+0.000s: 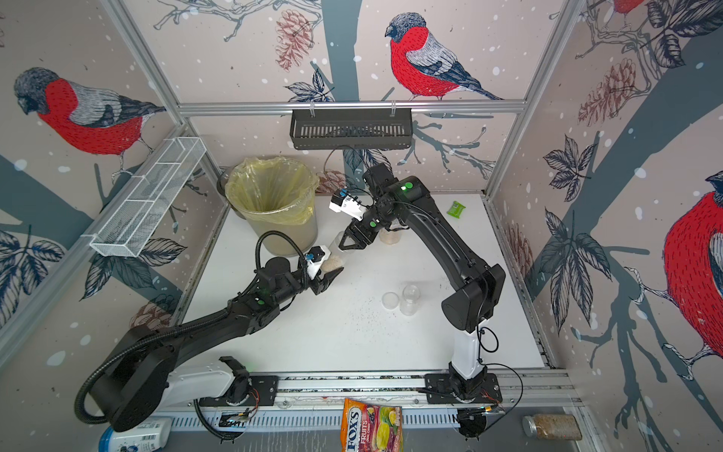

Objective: Empty moldy rice from jars
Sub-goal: Unscrew the lid from the jar.

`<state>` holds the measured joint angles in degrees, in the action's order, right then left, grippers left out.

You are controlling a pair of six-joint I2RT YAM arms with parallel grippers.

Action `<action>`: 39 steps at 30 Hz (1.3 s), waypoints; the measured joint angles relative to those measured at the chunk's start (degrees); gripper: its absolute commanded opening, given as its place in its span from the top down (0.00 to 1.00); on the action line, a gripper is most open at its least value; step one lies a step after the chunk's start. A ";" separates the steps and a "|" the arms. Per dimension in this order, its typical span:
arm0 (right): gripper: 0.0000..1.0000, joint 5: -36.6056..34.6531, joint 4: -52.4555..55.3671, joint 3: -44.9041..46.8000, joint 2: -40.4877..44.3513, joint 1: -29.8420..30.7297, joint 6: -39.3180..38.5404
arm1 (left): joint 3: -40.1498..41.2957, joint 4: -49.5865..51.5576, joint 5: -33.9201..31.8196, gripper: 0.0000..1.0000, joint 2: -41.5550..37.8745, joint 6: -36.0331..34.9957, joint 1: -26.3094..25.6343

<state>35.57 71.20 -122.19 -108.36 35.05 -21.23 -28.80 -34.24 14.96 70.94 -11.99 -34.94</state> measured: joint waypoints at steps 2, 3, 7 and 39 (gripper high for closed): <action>0.55 -0.07 -0.24 0.76 0.00 0.17 -0.17 | -0.09 0.85 0.04 1.00 -0.02 -0.07 0.00; 0.53 -0.11 -0.68 1.55 0.02 0.37 -0.20 | -0.09 1.66 0.02 1.00 -0.13 -0.07 0.04; 0.47 -0.50 -3.65 6.16 0.87 1.33 -0.35 | -0.09 5.84 0.00 1.00 -1.20 -0.55 0.20; 0.17 1.22 -14.71 19.26 7.45 0.87 0.46 | -0.50 8.72 -0.04 1.00 -3.52 -1.31 0.22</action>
<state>36.80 56.49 -102.94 -100.90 35.92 -20.78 -29.30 -25.52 14.92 67.42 -13.30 -34.72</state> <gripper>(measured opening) 0.797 0.605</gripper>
